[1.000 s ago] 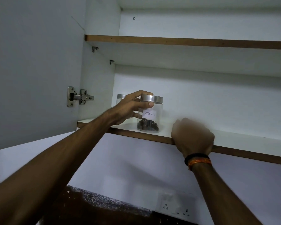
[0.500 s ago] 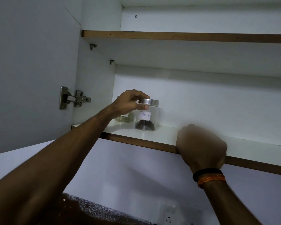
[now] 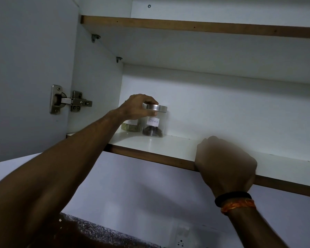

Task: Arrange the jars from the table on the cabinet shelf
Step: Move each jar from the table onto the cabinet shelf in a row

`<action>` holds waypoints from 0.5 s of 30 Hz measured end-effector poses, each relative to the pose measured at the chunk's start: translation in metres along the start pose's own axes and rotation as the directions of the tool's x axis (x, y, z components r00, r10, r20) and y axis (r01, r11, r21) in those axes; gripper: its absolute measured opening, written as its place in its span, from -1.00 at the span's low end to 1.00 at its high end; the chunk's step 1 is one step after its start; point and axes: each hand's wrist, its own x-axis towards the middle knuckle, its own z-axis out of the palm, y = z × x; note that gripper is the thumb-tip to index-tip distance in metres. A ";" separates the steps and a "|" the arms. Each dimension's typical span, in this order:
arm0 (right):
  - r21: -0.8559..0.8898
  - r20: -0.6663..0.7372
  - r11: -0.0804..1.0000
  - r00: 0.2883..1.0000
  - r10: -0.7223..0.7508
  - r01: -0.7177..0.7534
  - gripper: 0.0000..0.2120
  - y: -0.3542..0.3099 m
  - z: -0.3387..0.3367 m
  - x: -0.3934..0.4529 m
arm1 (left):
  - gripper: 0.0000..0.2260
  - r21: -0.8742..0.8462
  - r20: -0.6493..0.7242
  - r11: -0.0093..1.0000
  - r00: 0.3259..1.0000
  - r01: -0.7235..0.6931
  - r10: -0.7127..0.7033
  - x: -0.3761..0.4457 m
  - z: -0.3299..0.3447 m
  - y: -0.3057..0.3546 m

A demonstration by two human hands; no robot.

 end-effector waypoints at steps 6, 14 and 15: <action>-0.001 -0.008 1.000 1.000 -0.012 0.012 -0.61 0.000 0.000 0.000 | -0.66 0.089 0.036 0.996 0.999 -0.009 0.006 0.003 -0.002 0.004; -0.010 -0.028 1.000 0.999 -0.025 0.025 -0.63 0.001 0.003 0.000 | -0.68 0.157 0.040 0.987 0.999 0.028 -0.035 0.004 0.001 0.003; -0.015 -0.034 1.000 0.999 -0.025 0.024 -0.63 0.001 0.003 0.000 | -0.68 0.154 0.041 0.988 0.998 0.031 -0.038 0.004 0.002 0.003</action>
